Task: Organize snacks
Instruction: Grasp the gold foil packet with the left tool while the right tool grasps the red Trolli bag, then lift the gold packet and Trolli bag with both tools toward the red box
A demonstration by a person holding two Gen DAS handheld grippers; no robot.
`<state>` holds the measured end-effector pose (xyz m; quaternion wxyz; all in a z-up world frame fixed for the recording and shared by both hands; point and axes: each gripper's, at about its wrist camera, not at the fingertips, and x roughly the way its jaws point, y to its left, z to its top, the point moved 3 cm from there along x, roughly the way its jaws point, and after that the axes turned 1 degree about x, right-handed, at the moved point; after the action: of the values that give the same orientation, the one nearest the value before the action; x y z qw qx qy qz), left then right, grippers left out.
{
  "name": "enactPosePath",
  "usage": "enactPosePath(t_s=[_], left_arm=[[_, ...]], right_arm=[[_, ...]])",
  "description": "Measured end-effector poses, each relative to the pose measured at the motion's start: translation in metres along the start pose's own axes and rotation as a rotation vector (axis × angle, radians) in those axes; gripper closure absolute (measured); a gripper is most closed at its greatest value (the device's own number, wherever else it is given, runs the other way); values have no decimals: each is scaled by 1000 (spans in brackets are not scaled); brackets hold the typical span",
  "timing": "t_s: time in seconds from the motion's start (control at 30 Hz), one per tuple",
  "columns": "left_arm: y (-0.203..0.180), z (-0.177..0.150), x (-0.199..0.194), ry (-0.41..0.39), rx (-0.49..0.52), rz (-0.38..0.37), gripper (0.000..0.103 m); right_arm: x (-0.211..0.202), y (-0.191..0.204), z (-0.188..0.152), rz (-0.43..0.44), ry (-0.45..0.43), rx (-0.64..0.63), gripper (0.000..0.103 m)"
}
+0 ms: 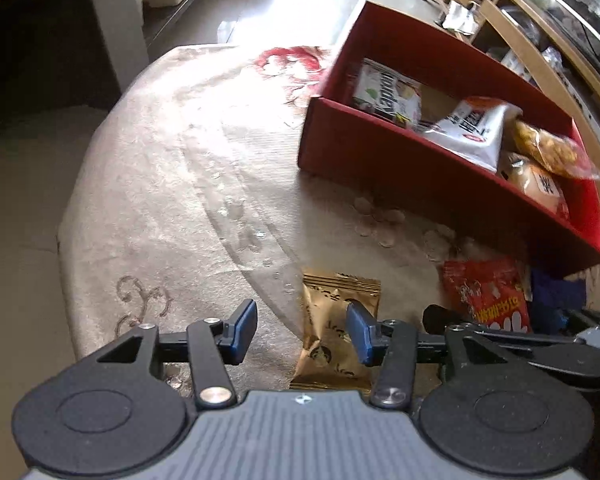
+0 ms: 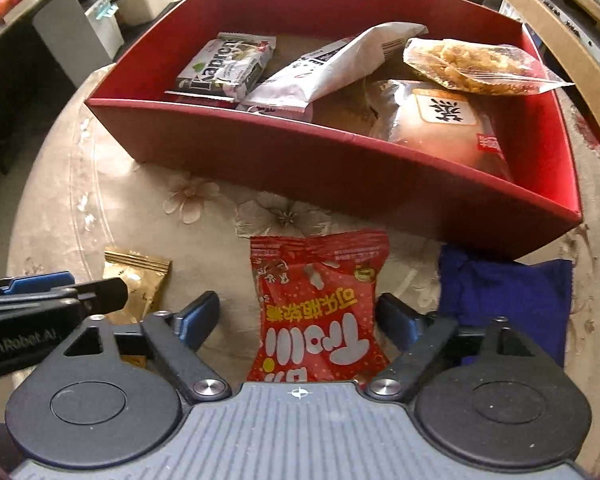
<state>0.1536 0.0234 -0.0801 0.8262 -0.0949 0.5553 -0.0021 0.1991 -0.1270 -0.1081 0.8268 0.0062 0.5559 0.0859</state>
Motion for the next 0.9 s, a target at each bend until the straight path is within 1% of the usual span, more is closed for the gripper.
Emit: enactPosePath(t_s=[0.07, 0.1, 0.17, 0.2, 0.23, 0.27, 0.3, 0.43, 0.6, 0.77, 0.83, 0.9], left_arm=[[2, 0, 1, 8, -16, -10, 54], [2, 0, 2, 13, -22, -19, 51], [0, -2, 1, 22, -24, -43, 49], [-3, -2, 1, 20, -18, -45, 48], [-5, -2, -1, 15, -11, -45, 48], [-8, -2, -2, 8, -1, -45, 48], [-11, -1, -2, 3, 8, -43, 47], [-23, -1, 1, -1, 39, -27, 46], [-31, -3, 13, 7, 67, 12, 46], [-38, -6, 14, -21, 113, 58, 45], [-41, -8, 14, -29, 140, 83, 49], [-40, -10, 13, -36, 145, 96, 57]], right_arm=[[2, 2, 0, 1, -15, 3, 8], [4, 4, 1, -6, -24, -4, 8], [4, 9, -1, -40, -28, -55, 12], [2, 11, -3, -63, -34, -83, 20], [-1, 12, -4, -58, -44, -102, 33], [-4, 12, -4, -65, -49, -111, 40], [-7, 10, -3, -60, -50, -105, 41], [-16, 1, -6, -82, -67, -104, 43], [-35, -12, -6, -62, -110, -61, 43], [-43, -19, -8, -55, -123, -48, 43], [-44, -20, -9, -55, -123, -49, 43], [-44, -20, -9, -55, -125, -48, 43]])
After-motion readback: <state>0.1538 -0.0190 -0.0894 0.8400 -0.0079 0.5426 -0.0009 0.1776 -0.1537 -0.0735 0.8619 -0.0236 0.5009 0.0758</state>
